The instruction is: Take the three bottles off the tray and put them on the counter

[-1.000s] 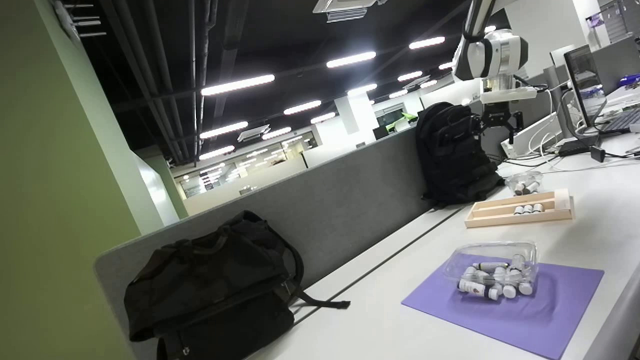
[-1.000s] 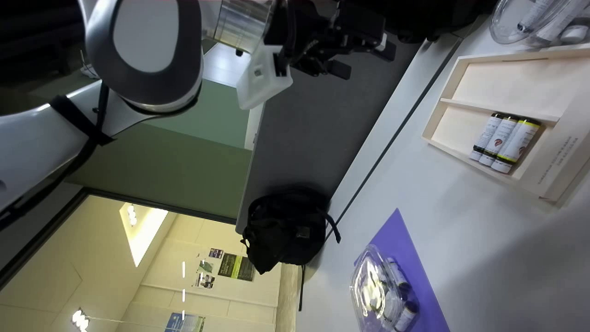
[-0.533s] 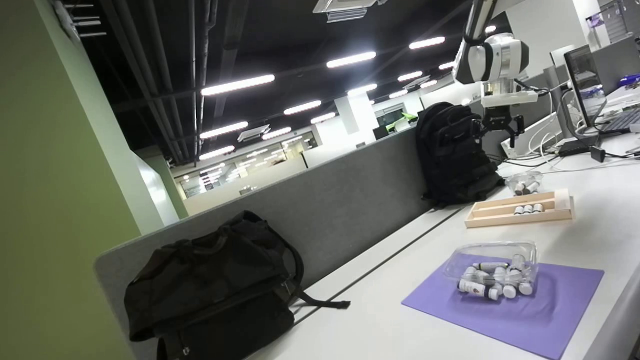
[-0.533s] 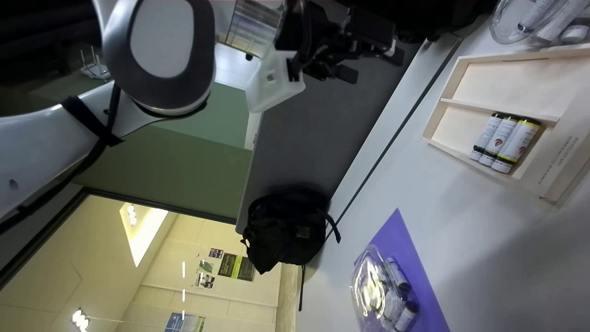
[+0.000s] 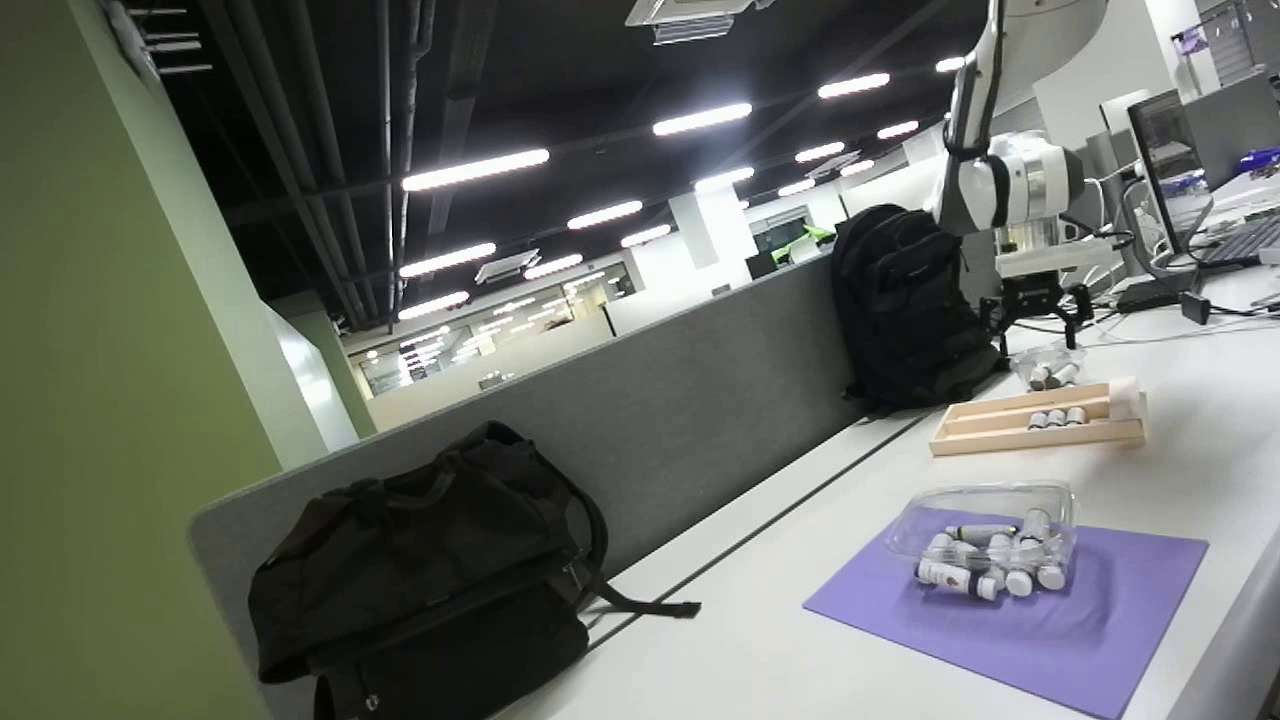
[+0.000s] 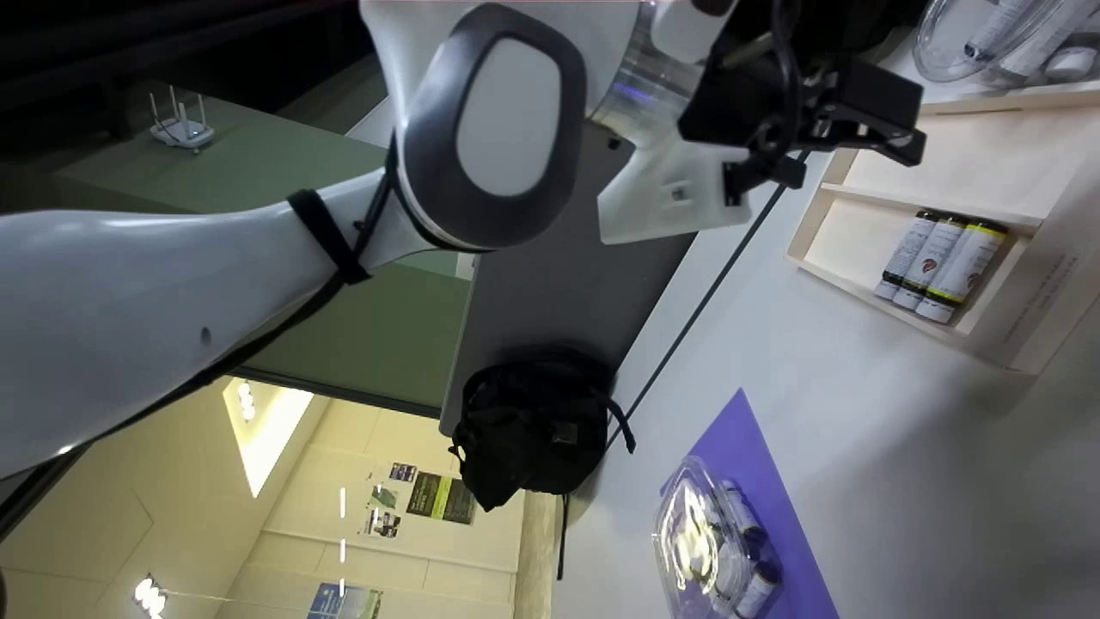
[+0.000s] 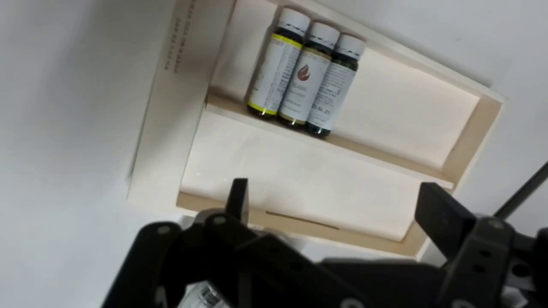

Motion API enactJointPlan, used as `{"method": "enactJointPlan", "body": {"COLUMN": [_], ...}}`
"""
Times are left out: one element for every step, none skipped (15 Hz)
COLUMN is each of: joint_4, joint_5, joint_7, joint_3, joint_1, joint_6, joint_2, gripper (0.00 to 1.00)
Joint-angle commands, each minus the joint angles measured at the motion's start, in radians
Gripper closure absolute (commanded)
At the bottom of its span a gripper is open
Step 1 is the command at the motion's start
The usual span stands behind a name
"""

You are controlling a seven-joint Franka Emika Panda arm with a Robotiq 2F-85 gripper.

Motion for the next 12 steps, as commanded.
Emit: {"method": "enactJointPlan", "body": {"joint_4": [0.020,0.021,0.020,0.020,0.020,0.019,0.019,0.019,0.018,0.017,0.016,0.015], "joint_5": [-0.071,-0.083,-0.088,-0.093,-0.091,-0.086,-0.085,-0.077,-0.079,-0.077,-0.078,-0.077], "joint_7": [0.110,0.147,0.189,0.228,0.262,0.283,0.303,0.315,0.327,0.335,0.343,0.346], "joint_3": [0.004,-0.001,-0.005,-0.007,-0.007,-0.002,0.001,0.008,0.010,0.014,0.015,0.019], "joint_1": [0.003,0.011,0.018,0.024,0.029,0.029,0.031,0.029,0.031,0.032,0.034,0.035], "joint_6": [0.037,0.044,0.053,0.055,0.061,0.065,0.066,0.072,0.070,0.072,0.069,0.071], "joint_2": [0.077,0.096,0.112,0.124,0.133,0.138,0.142,0.146,0.148,0.149,0.150,0.150], "gripper": [0.00,0.00,0.00,0.00,0.00,0.00,0.00,0.00,0.00,0.00,0.00,0.00]}}
